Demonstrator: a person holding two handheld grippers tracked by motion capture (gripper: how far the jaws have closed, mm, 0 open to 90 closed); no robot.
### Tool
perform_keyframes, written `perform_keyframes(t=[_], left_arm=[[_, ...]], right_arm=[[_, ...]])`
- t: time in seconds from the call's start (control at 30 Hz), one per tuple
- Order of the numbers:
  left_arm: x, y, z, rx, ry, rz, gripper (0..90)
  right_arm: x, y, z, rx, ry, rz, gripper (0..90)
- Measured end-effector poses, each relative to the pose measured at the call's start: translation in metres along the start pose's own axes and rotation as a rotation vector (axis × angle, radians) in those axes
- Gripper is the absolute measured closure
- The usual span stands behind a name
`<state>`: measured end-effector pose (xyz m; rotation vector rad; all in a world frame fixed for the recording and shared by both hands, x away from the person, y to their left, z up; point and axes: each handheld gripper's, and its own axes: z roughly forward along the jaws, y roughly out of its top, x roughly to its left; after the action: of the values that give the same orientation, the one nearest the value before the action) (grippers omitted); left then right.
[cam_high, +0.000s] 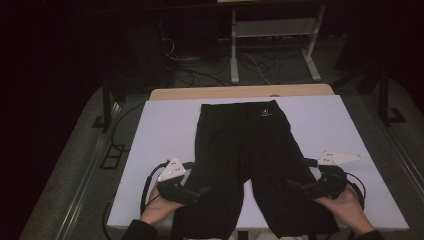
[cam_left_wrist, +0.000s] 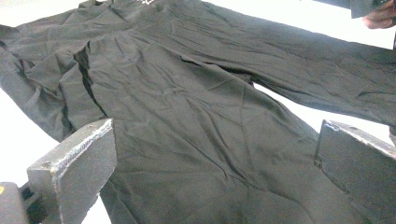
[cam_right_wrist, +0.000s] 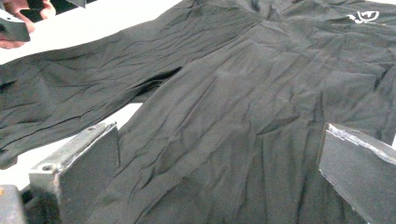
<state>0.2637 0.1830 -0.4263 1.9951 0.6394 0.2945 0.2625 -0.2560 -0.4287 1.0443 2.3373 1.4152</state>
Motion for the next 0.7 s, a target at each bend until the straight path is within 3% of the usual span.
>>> perform_keyframes(t=[0.7], left_arm=[[-0.002,-0.0008,0.0004,0.009,0.001,0.004,0.0]], right_arm=[[0.0019,0.0005,0.0005,0.013,-0.019,0.001,0.0]])
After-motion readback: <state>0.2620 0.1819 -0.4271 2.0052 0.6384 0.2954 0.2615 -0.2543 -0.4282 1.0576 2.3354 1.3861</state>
